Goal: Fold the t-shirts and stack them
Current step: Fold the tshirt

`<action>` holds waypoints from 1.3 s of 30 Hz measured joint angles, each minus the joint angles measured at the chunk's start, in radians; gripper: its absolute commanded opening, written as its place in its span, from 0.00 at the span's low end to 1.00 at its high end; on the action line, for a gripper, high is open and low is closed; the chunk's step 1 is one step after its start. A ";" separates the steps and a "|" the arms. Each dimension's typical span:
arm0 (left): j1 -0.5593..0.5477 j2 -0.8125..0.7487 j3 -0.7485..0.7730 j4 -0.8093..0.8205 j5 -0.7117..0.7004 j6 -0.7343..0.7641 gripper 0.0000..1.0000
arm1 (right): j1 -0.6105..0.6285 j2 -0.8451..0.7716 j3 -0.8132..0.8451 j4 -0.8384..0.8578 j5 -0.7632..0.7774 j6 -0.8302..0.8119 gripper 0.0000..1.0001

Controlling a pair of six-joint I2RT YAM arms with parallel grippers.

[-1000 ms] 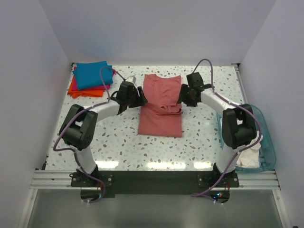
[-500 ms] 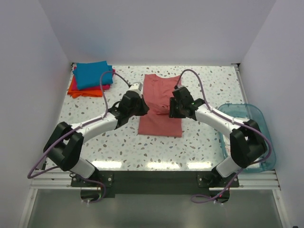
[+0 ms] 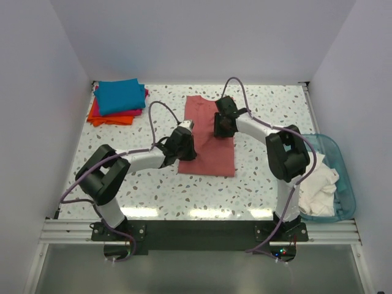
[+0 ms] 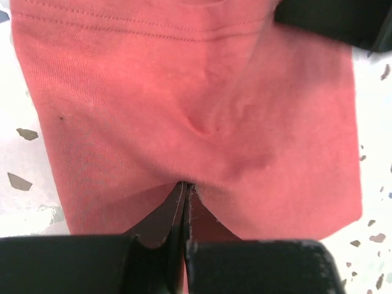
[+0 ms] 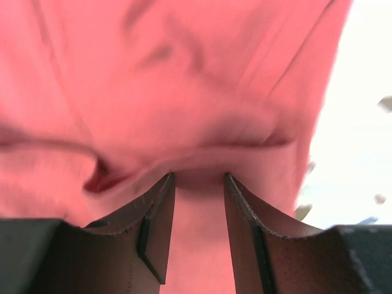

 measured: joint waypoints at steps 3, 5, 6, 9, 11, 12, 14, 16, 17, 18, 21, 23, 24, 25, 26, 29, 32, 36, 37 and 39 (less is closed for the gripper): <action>0.000 0.041 0.016 -0.002 -0.005 0.002 0.09 | -0.050 0.055 0.074 -0.015 -0.009 0.000 0.42; 0.000 0.061 0.022 -0.003 -0.015 0.002 0.20 | -0.077 0.079 0.110 -0.027 -0.007 -0.002 0.43; 0.000 0.067 0.023 -0.003 -0.019 0.001 0.22 | -0.085 0.084 0.115 -0.028 -0.006 -0.003 0.43; 0.000 0.068 0.023 0.002 -0.027 -0.011 0.30 | -0.088 0.084 0.115 -0.044 -0.006 -0.005 0.44; 0.002 0.060 0.021 0.004 -0.031 -0.012 0.38 | -0.082 0.084 0.114 -0.051 -0.001 -0.008 0.45; 0.003 0.052 0.019 0.002 -0.035 -0.013 0.39 | -0.080 0.081 0.111 -0.051 0.003 -0.008 0.46; 0.010 0.035 0.019 0.000 -0.039 -0.010 0.41 | -0.074 0.069 0.098 -0.052 0.012 -0.011 0.47; 0.023 0.019 0.029 -0.006 -0.041 -0.005 0.41 | -0.073 0.047 0.084 -0.059 0.020 -0.011 0.47; 0.030 0.019 0.043 -0.009 -0.042 -0.003 0.39 | -0.073 0.031 0.078 -0.064 0.023 -0.011 0.47; 0.039 0.021 0.061 -0.014 -0.043 0.001 0.36 | -0.073 0.011 0.073 -0.065 0.026 -0.010 0.47; 0.067 0.043 0.132 -0.025 -0.045 0.010 0.26 | -0.073 -0.058 0.051 -0.062 0.039 -0.006 0.48; 0.085 0.076 0.182 -0.023 -0.045 0.018 0.25 | -0.073 -0.116 0.023 -0.061 0.048 0.000 0.48; 0.093 0.093 0.198 -0.023 -0.045 0.019 0.24 | -0.073 -0.145 0.004 -0.051 0.051 0.005 0.48; 0.101 0.110 0.209 -0.021 -0.045 0.019 0.24 | -0.073 -0.172 -0.016 -0.047 0.052 0.008 0.48; 0.108 0.129 0.216 -0.023 -0.045 0.019 0.24 | -0.072 -0.195 -0.038 -0.041 0.051 0.012 0.48; 0.125 0.189 0.233 -0.027 -0.045 0.020 0.23 | -0.069 -0.225 -0.094 -0.021 0.044 0.018 0.47; 0.140 0.240 0.248 -0.032 -0.042 0.018 0.22 | -0.062 -0.206 -0.132 -0.008 0.023 0.024 0.48; 0.167 0.242 0.260 -0.039 -0.050 0.013 0.22 | -0.063 -0.111 -0.138 0.011 -0.010 0.031 0.47; 0.174 0.242 0.259 -0.039 -0.050 0.009 0.22 | -0.066 -0.082 -0.138 0.011 -0.015 0.033 0.47; 0.186 0.242 0.249 -0.025 -0.048 -0.006 0.21 | -0.084 -0.047 -0.127 0.013 -0.042 0.042 0.47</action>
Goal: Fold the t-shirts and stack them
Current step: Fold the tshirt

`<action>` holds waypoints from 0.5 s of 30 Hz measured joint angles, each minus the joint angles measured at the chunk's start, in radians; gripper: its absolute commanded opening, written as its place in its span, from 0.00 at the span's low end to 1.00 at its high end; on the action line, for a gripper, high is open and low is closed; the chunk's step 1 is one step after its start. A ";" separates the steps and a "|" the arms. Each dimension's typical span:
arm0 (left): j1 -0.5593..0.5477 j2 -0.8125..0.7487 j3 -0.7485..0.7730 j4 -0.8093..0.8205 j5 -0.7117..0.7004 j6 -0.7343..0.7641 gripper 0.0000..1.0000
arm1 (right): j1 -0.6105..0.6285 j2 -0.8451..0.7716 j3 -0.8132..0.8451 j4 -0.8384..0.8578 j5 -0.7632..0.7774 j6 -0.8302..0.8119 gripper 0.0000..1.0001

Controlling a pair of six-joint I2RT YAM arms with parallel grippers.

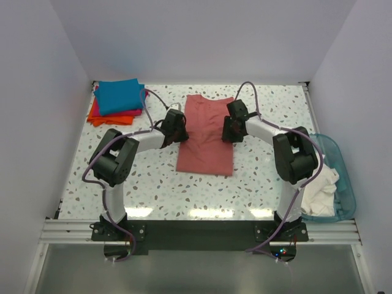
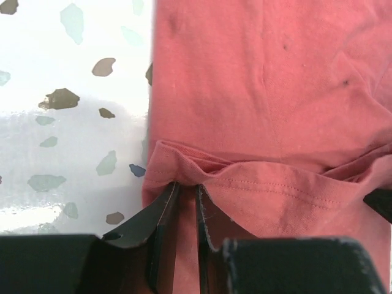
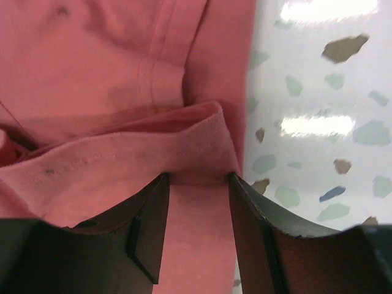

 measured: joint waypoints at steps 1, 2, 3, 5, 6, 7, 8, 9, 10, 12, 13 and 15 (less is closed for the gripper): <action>0.005 0.000 -0.003 0.004 0.001 -0.004 0.21 | -0.010 0.001 0.008 0.014 -0.003 0.004 0.47; 0.009 0.000 -0.010 0.018 0.004 -0.012 0.21 | -0.022 0.008 0.013 0.019 -0.013 0.005 0.47; 0.013 0.000 -0.018 0.033 0.011 -0.021 0.21 | -0.034 0.020 0.016 0.020 -0.021 0.010 0.47; 0.018 0.000 -0.032 0.061 0.022 -0.035 0.21 | -0.048 0.026 0.026 0.022 -0.027 0.012 0.47; 0.020 0.000 -0.039 0.076 0.028 -0.039 0.20 | -0.053 0.029 0.026 0.022 -0.028 0.013 0.47; 0.023 -0.001 -0.046 0.089 0.034 -0.044 0.20 | -0.058 0.031 0.026 0.023 -0.030 0.014 0.47; 0.025 -0.002 -0.052 0.100 0.040 -0.050 0.20 | -0.061 0.031 0.026 0.024 -0.030 0.016 0.47; 0.028 -0.003 -0.059 0.110 0.045 -0.056 0.21 | -0.063 0.031 0.026 0.025 -0.032 0.016 0.48; 0.031 -0.006 -0.067 0.122 0.053 -0.063 0.21 | -0.065 0.031 0.026 0.025 -0.035 0.016 0.48; 0.040 -0.014 -0.087 0.145 0.071 -0.076 0.22 | -0.067 0.029 0.025 0.026 -0.041 0.016 0.53; 0.045 -0.021 -0.098 0.151 0.083 -0.082 0.22 | -0.068 0.027 0.025 0.025 -0.042 0.016 0.54; 0.058 -0.038 -0.125 0.164 0.117 -0.090 0.27 | -0.074 0.022 0.022 0.023 -0.047 0.014 0.57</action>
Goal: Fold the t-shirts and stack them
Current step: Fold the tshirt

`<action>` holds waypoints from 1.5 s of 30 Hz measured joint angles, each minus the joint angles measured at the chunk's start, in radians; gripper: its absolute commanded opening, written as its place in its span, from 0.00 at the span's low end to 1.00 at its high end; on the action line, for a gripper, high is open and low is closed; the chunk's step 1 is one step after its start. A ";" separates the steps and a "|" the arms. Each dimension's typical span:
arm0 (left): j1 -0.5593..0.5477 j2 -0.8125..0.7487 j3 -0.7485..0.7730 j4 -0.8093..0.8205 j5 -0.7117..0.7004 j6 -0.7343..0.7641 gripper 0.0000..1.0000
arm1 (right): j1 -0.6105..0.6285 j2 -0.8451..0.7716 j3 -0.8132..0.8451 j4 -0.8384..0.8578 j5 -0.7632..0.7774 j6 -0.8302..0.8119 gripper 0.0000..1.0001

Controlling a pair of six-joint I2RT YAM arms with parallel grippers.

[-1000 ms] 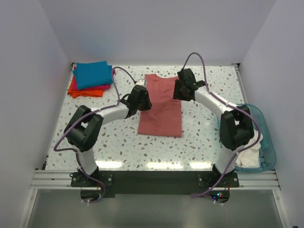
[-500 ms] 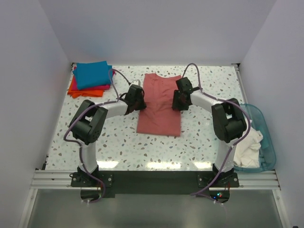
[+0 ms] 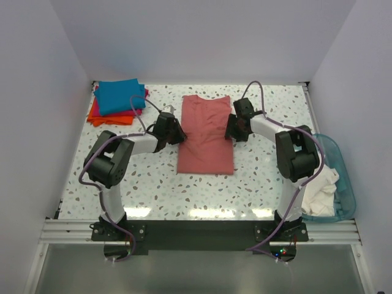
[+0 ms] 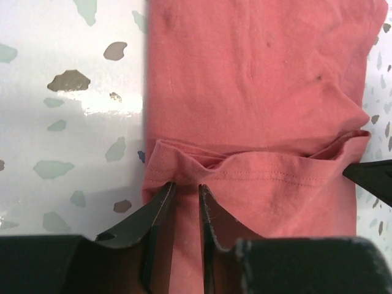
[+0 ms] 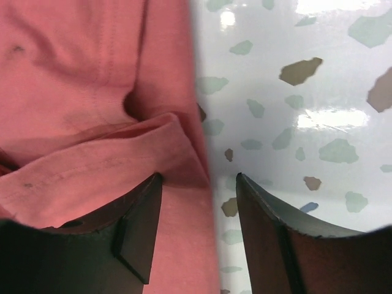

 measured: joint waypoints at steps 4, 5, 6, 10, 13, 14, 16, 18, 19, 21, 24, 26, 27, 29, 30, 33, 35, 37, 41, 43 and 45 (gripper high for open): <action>0.018 -0.037 -0.037 0.014 0.054 0.002 0.46 | -0.011 -0.027 -0.023 -0.011 -0.008 -0.003 0.63; 0.019 -0.050 -0.046 0.018 0.063 0.002 0.54 | -0.013 -0.037 -0.030 -0.016 -0.009 -0.003 0.64; 0.021 -0.068 -0.056 0.021 0.068 0.003 0.56 | -0.015 -0.058 -0.041 -0.026 -0.009 -0.004 0.64; 0.021 -0.173 -0.108 0.026 0.076 0.000 0.58 | -0.016 -0.152 -0.088 -0.026 -0.021 -0.004 0.65; 0.021 -0.264 -0.164 0.022 0.062 -0.002 0.58 | -0.016 -0.276 -0.196 0.008 -0.038 0.002 0.64; 0.021 -0.296 -0.196 0.032 0.058 -0.005 0.58 | -0.016 -0.325 -0.245 0.019 -0.051 0.008 0.64; 0.019 -0.369 -0.287 0.042 0.053 -0.018 0.58 | -0.010 -0.416 -0.343 0.038 -0.069 0.023 0.63; 0.014 -0.436 -0.384 0.044 0.051 -0.027 0.58 | 0.002 -0.500 -0.445 0.057 -0.076 0.042 0.61; 0.006 -0.470 -0.435 0.042 0.047 -0.035 0.58 | 0.013 -0.541 -0.497 0.064 -0.076 0.050 0.61; -0.023 -0.533 -0.527 0.036 0.038 -0.047 0.58 | 0.032 -0.603 -0.578 0.060 -0.078 0.069 0.60; -0.084 -0.617 -0.626 0.029 0.031 -0.065 0.59 | 0.064 -0.700 -0.690 0.067 -0.085 0.106 0.60; -0.112 -0.668 -0.679 0.035 0.032 -0.080 0.59 | 0.079 -0.741 -0.732 0.072 -0.087 0.132 0.60; -0.119 -0.687 -0.700 0.040 0.032 -0.087 0.59 | 0.088 -0.758 -0.750 0.077 -0.087 0.146 0.60; -0.128 -0.708 -0.727 0.056 0.031 -0.104 0.59 | 0.104 -0.778 -0.778 0.099 -0.088 0.174 0.60; -0.129 -0.712 -0.735 0.066 0.031 -0.107 0.59 | 0.111 -0.780 -0.787 0.109 -0.089 0.187 0.60; -0.133 -0.715 -0.758 0.108 0.031 -0.125 0.59 | 0.123 -0.780 -0.803 0.144 -0.101 0.220 0.60; -0.134 -0.711 -0.768 0.133 0.032 -0.132 0.59 | 0.125 -0.765 -0.805 0.173 -0.103 0.235 0.59; -0.134 -0.690 -0.770 0.165 0.035 -0.139 0.57 | 0.125 -0.742 -0.805 0.200 -0.103 0.247 0.57; -0.135 -0.621 -0.765 0.252 0.039 -0.157 0.52 | 0.127 -0.695 -0.811 0.245 -0.103 0.272 0.51; -0.135 -0.585 -0.761 0.290 0.043 -0.168 0.49 | 0.127 -0.683 -0.818 0.264 -0.103 0.281 0.50; -0.135 -0.551 -0.753 0.323 0.045 -0.179 0.47 | 0.127 -0.683 -0.822 0.280 -0.103 0.289 0.49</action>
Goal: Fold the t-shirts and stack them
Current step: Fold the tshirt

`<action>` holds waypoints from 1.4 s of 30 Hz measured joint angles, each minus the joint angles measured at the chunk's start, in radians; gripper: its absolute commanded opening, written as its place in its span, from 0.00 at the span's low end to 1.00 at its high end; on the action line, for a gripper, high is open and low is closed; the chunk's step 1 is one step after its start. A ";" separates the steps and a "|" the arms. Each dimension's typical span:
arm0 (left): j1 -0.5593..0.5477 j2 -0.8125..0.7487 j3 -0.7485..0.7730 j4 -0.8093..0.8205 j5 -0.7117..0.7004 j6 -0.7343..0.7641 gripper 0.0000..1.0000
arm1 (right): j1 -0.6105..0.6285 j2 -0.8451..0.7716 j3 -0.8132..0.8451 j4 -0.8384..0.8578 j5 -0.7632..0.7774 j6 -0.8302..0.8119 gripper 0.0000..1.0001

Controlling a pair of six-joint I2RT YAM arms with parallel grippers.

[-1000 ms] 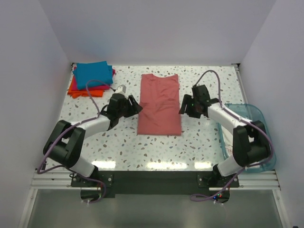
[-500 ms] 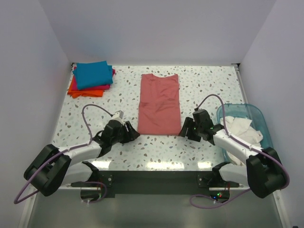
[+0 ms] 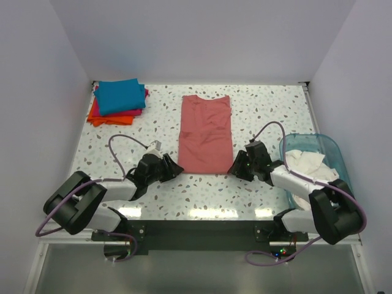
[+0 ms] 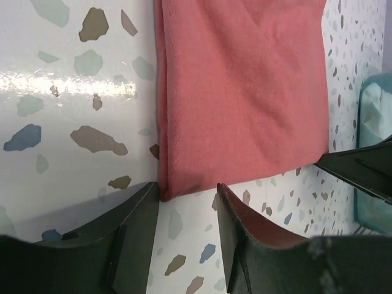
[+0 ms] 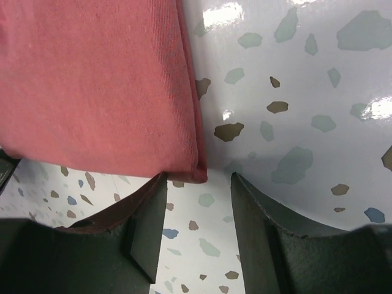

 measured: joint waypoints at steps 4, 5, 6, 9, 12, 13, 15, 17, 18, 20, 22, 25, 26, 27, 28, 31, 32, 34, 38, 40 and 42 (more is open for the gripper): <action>0.000 0.062 0.017 0.058 0.002 -0.010 0.40 | 0.000 0.013 -0.002 0.020 -0.002 0.008 0.45; 0.000 0.078 0.025 0.068 0.003 -0.013 0.38 | 0.000 0.018 -0.002 0.029 -0.003 0.009 0.43; 0.000 0.092 0.032 0.072 0.004 -0.014 0.34 | 0.000 0.023 -0.002 0.036 -0.003 0.010 0.41; -0.001 0.114 0.039 0.077 0.005 -0.021 0.18 | 0.000 0.037 -0.002 0.050 -0.006 0.013 0.28; -0.002 0.114 0.039 0.062 0.007 -0.019 0.01 | 0.001 0.050 0.000 0.052 -0.008 0.008 0.06; -0.003 0.110 0.039 0.053 0.008 -0.017 0.00 | 0.001 0.051 0.002 0.049 -0.010 0.006 0.00; -0.006 0.088 0.040 0.020 0.012 -0.009 0.00 | 0.001 0.050 0.014 0.031 -0.016 -0.003 0.00; -0.008 0.035 0.040 -0.046 0.013 0.002 0.00 | 0.002 0.034 0.025 0.007 -0.026 -0.017 0.00; -0.010 -0.006 0.040 -0.084 0.012 0.007 0.00 | 0.005 0.010 0.026 -0.010 -0.026 -0.026 0.00; -0.023 -0.110 0.038 -0.158 0.010 0.017 0.00 | 0.016 -0.067 0.026 -0.059 -0.026 -0.048 0.00; -0.036 -0.224 0.030 -0.219 0.007 0.026 0.00 | 0.035 -0.166 0.026 -0.105 -0.026 -0.071 0.00; -0.072 -0.425 0.003 -0.333 -0.006 0.029 0.00 | 0.079 -0.330 -0.004 -0.161 -0.026 -0.090 0.00; -0.087 -0.480 -0.006 -0.370 -0.014 0.028 0.00 | 0.098 -0.399 -0.023 -0.189 -0.026 -0.093 0.00; -0.106 -0.546 -0.016 -0.422 -0.018 0.025 0.00 | 0.119 -0.466 -0.044 -0.216 -0.026 -0.094 0.00; -0.128 -0.608 -0.027 -0.471 -0.021 0.021 0.00 | 0.137 -0.528 -0.062 -0.253 -0.026 -0.094 0.00; -0.196 -0.763 -0.043 -0.618 -0.041 -0.002 0.00 | 0.176 -0.682 -0.086 -0.360 -0.029 -0.093 0.00; -0.211 -0.805 -0.045 -0.658 -0.046 -0.008 0.00 | 0.181 -0.718 -0.085 -0.391 -0.029 -0.093 0.00; -0.223 -0.871 -0.041 -0.725 -0.060 -0.015 0.00 | 0.185 -0.766 -0.072 -0.440 -0.026 -0.094 0.00; -0.227 -0.837 0.071 -0.832 -0.117 0.006 0.00 | 0.187 -0.733 0.032 -0.512 -0.014 -0.108 0.00; -0.228 -0.766 0.173 -0.850 -0.150 0.031 0.00 | 0.187 -0.670 0.113 -0.539 0.010 -0.122 0.00; -0.227 -0.674 0.273 -0.844 -0.182 0.063 0.00 | 0.187 -0.585 0.214 -0.553 0.051 -0.139 0.00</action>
